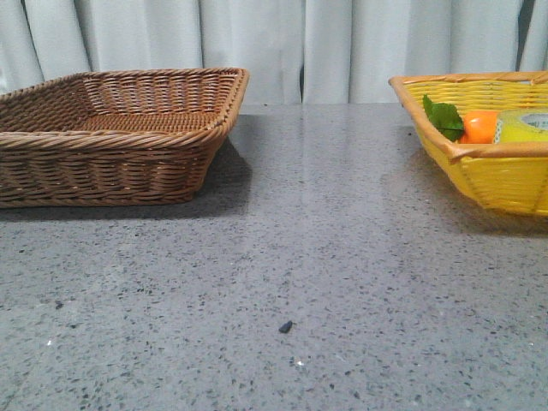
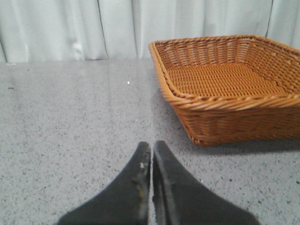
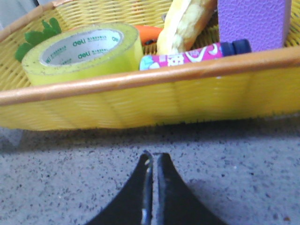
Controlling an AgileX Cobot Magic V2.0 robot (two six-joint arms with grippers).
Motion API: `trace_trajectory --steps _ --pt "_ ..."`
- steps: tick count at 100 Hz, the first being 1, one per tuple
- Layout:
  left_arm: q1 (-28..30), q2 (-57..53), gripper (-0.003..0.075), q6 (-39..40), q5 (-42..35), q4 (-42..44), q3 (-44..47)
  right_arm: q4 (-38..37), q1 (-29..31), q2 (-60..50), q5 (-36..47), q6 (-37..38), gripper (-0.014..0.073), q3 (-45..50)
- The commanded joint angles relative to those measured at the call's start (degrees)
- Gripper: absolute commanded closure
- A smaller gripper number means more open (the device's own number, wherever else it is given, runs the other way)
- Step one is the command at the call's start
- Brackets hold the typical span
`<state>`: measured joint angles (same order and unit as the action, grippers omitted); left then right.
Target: Transfer tape with both arms
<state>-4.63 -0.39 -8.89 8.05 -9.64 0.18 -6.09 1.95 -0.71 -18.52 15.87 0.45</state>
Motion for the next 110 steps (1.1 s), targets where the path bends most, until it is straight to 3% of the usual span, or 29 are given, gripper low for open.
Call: trace_trajectory --steps 1,54,110 --pt "0.2 -1.7 0.0741 0.6 -6.2 -0.7 0.5 -0.6 0.2 -1.1 5.8 -0.1 0.066 1.4" --pt "0.2 -1.7 0.0741 0.6 -8.1 -0.7 0.5 -0.6 0.2 -1.1 11.9 -0.1 0.066 1.4" --pt "0.2 -1.6 0.0741 0.6 -7.1 -3.3 -0.2 -0.6 0.2 -1.1 11.3 -0.1 0.066 1.4"
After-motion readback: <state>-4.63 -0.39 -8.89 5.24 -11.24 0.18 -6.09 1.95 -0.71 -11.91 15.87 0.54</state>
